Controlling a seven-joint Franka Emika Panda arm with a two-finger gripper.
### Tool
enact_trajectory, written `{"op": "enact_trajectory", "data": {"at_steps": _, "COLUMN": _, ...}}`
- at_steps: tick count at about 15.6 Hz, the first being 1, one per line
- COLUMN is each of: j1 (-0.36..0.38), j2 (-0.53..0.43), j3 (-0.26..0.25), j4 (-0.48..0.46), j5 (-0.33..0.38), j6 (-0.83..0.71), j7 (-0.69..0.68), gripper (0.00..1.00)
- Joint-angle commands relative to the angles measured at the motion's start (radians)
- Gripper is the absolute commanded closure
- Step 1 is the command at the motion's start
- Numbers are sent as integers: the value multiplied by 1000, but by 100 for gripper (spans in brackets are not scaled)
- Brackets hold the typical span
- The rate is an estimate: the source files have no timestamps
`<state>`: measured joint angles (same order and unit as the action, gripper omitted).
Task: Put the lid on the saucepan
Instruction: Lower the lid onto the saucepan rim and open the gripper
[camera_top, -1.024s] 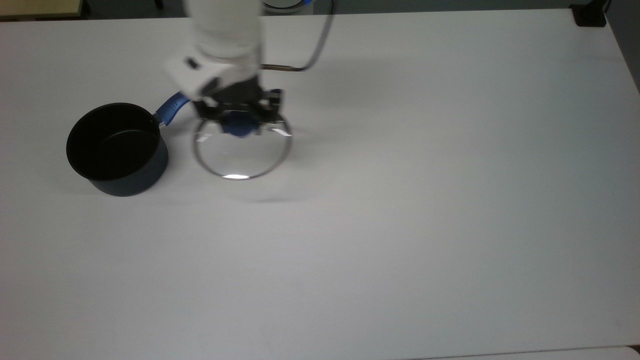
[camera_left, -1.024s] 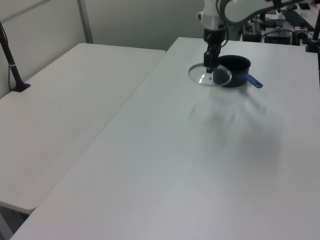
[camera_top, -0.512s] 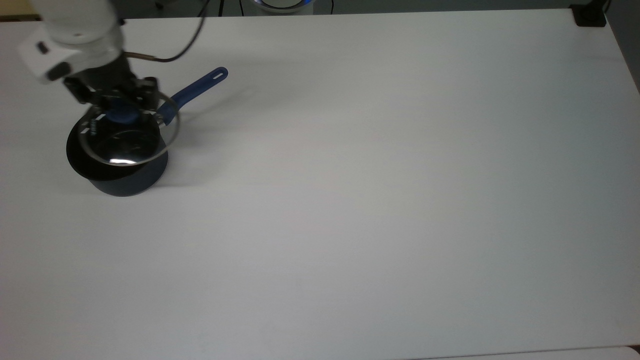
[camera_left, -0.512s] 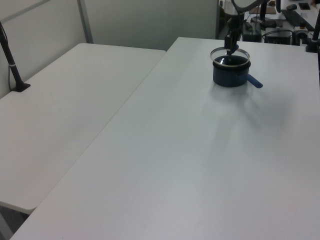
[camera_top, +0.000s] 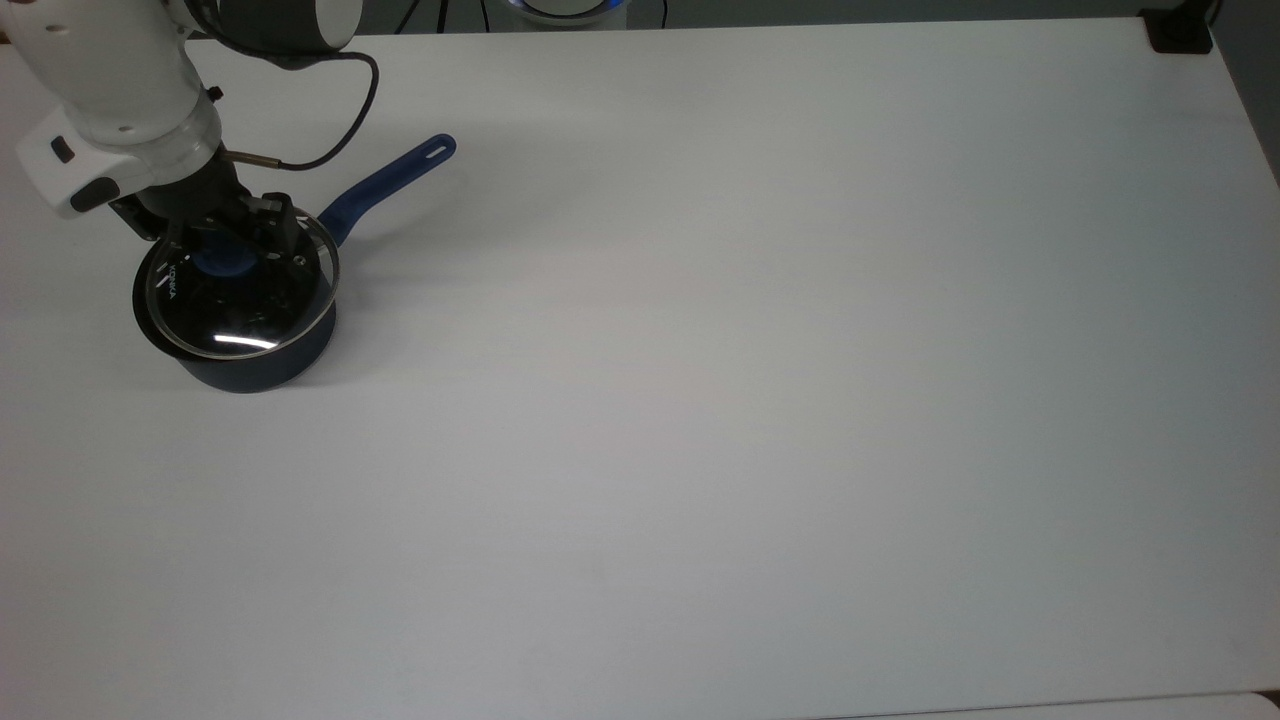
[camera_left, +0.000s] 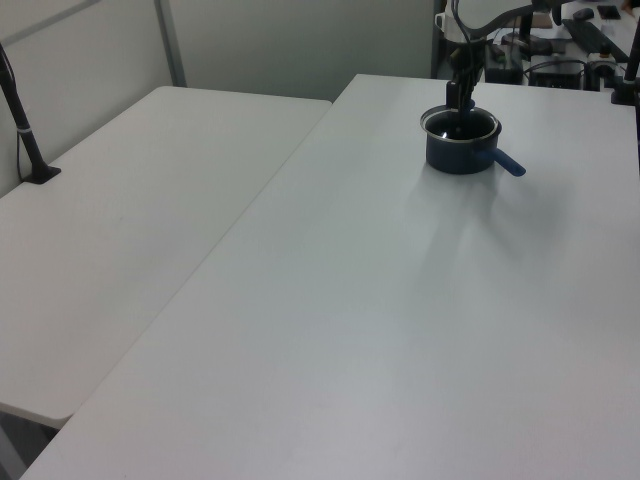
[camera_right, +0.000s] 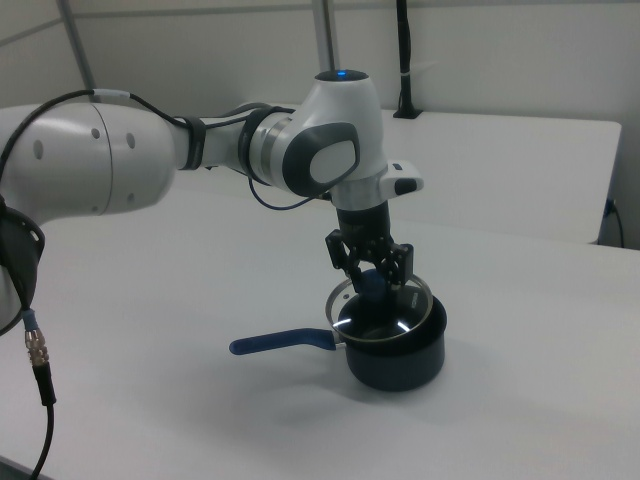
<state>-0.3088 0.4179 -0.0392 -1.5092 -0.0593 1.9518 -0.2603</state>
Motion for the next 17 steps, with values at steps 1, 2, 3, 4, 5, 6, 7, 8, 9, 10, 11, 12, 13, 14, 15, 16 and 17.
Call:
{"op": "enact_trajectory", "data": {"at_steps": 1, "j1": -10, "j2": 7, "j3": 1, "j4": 26, "j5": 18, "j6": 13, "j7": -20, "gripper": 40}}
{"op": "enact_trajectory", "data": {"at_steps": 2, "j1": -10, "j2": 7, "j3": 1, "j4": 26, "j5": 18, "j6": 19, "j7": -22, "gripper": 39}}
{"op": "enact_trajectory", "data": {"at_steps": 3, "j1": -12, "j2": 9, "j3": 1, "j4": 26, "j5": 18, "j6": 21, "j7": -22, "gripper": 38}}
{"op": "enact_trajectory", "data": {"at_steps": 4, "j1": -15, "j2": 9, "j3": 1, "j4": 26, "j5": 19, "j6": 21, "j7": -22, "gripper": 38}}
{"op": "enact_trajectory", "data": {"at_steps": 5, "j1": -21, "j2": 7, "j3": 1, "j4": 24, "j5": 19, "j6": 22, "j7": -22, "gripper": 38}}
{"op": "enact_trajectory", "data": {"at_steps": 6, "j1": -24, "j2": 7, "j3": 1, "j4": 24, "j5": 21, "j6": 22, "j7": -23, "gripper": 38}}
{"op": "enact_trajectory", "data": {"at_steps": 7, "j1": -24, "j2": 7, "j3": 1, "j4": 24, "j5": 21, "j6": 22, "j7": -25, "gripper": 38}}
{"op": "enact_trajectory", "data": {"at_steps": 8, "j1": -24, "j2": 7, "j3": 1, "j4": 24, "j5": 21, "j6": 22, "j7": -25, "gripper": 38}}
{"op": "enact_trajectory", "data": {"at_steps": 9, "j1": -26, "j2": 7, "j3": 1, "j4": 24, "j5": 21, "j6": 22, "j7": -25, "gripper": 38}}
{"op": "enact_trajectory", "data": {"at_steps": 10, "j1": -27, "j2": 7, "j3": 1, "j4": 24, "j5": 21, "j6": 22, "j7": -25, "gripper": 38}}
{"op": "enact_trajectory", "data": {"at_steps": 11, "j1": -30, "j2": 7, "j3": 1, "j4": 23, "j5": 21, "j6": 22, "j7": -27, "gripper": 38}}
{"op": "enact_trajectory", "data": {"at_steps": 12, "j1": -30, "j2": 9, "j3": 1, "j4": 20, "j5": 22, "j6": 24, "j7": -27, "gripper": 36}}
{"op": "enact_trajectory", "data": {"at_steps": 13, "j1": -30, "j2": 10, "j3": 1, "j4": 18, "j5": 22, "j6": 25, "j7": -27, "gripper": 35}}
{"op": "enact_trajectory", "data": {"at_steps": 14, "j1": -29, "j2": 12, "j3": 1, "j4": 17, "j5": 22, "j6": 32, "j7": -27, "gripper": 35}}
{"op": "enact_trajectory", "data": {"at_steps": 15, "j1": -29, "j2": 13, "j3": 1, "j4": 17, "j5": 22, "j6": 56, "j7": -22, "gripper": 35}}
{"op": "enact_trajectory", "data": {"at_steps": 16, "j1": -29, "j2": 16, "j3": 2, "j4": 14, "j5": 21, "j6": 79, "j7": -20, "gripper": 35}}
{"op": "enact_trajectory", "data": {"at_steps": 17, "j1": -29, "j2": 19, "j3": 2, "j4": 14, "j5": 21, "j6": 82, "j7": -19, "gripper": 34}}
